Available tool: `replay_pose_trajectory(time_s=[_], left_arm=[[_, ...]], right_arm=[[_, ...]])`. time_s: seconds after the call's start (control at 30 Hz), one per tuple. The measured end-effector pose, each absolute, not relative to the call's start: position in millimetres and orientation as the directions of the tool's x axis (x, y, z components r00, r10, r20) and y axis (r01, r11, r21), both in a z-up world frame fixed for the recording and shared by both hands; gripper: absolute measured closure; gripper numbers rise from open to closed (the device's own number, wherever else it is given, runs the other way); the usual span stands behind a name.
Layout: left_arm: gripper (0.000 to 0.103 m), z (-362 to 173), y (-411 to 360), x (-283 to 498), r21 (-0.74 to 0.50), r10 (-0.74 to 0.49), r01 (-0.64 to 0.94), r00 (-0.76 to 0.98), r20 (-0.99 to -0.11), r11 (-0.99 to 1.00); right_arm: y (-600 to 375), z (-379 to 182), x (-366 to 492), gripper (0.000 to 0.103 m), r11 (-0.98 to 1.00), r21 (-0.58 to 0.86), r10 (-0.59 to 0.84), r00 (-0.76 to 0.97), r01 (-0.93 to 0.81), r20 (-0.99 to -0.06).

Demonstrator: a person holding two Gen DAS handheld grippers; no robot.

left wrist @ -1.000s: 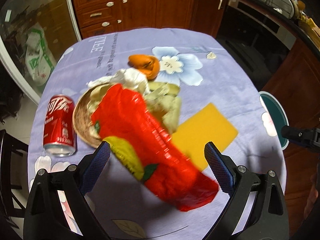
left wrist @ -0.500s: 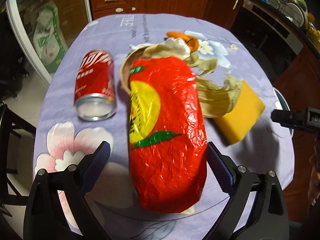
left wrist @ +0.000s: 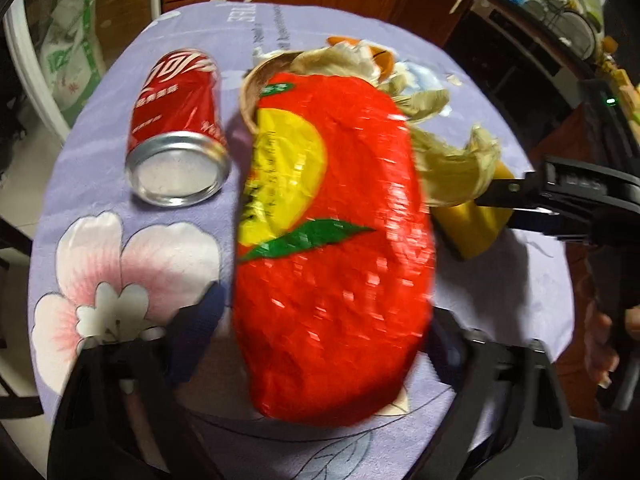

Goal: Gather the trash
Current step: 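Grasp the red plastic bag with the left gripper while the right grasps the yellow sponge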

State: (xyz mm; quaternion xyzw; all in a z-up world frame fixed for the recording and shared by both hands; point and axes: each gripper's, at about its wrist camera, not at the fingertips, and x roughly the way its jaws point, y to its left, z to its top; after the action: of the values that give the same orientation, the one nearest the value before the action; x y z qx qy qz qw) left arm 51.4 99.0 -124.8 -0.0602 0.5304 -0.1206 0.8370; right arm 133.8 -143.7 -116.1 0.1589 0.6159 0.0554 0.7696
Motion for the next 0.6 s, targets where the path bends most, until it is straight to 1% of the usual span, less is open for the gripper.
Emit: replay_pose_trajectory(time_s=[0.03,0.07,0.1,0.13,0.17,0.2,0.23,0.27,0.5,0.53,0.6], left_arm=[[0.034,-124,99,52,-0.230,-0.270,0.145,0.407,-0.872,0.962],[0.047,-124,98,52,-0.245,-0.287,0.154,0.404,-0.869,0.957],[0.056,-123,98,53,-0.256,-0.300,0.161,0.400,-0.866,0.953],[0.069,-124,97,54,-0.267,-0.312,0.167,0.393,-0.865,0.949],[0.077,-124,96,54,-0.283,-0.330,0.174,0.384,-0.862,0.943],[0.080,-125,94,53,-0.290,-0.338,0.179,0.380,-0.861,0.940],[0.083,-125,91,52,-0.288,-0.341,0.189,0.378,-0.861,0.939],[0.084,-124,90,52,-0.287,-0.341,0.193,0.378,-0.861,0.938],[0.085,-99,91,44,-0.283,-0.337,0.187,0.435,-0.835,0.941],[0.085,-94,92,44,-0.277,-0.333,0.188,0.446,-0.831,0.942],[0.085,-83,91,43,-0.262,-0.320,0.185,0.470,-0.823,0.947]], right_arm=[[-144,-117,135,0.024,0.940,0.321,0.287,0.241,0.116,-0.927],[-144,-117,135,0.024,0.937,0.328,0.291,0.248,0.122,-0.924],[-144,-118,134,0.024,0.935,0.334,0.295,0.255,0.124,-0.921],[-144,-118,134,0.024,0.932,0.342,0.302,0.262,0.123,-0.917],[-142,-119,134,0.024,0.931,0.345,0.304,0.265,0.122,-0.915],[-141,-119,134,0.030,0.930,0.349,0.309,0.270,0.116,-0.912],[-140,-118,133,0.032,0.929,0.357,0.317,0.281,0.102,-0.906],[-139,-116,133,0.042,0.928,0.361,0.323,0.286,0.091,-0.902],[-132,-101,132,0.066,0.938,0.345,0.320,0.316,0.026,-0.893],[-133,-98,131,0.067,0.939,0.344,0.320,0.321,0.019,-0.891],[-135,-92,127,0.073,0.937,0.348,0.326,0.336,0.007,-0.884]])
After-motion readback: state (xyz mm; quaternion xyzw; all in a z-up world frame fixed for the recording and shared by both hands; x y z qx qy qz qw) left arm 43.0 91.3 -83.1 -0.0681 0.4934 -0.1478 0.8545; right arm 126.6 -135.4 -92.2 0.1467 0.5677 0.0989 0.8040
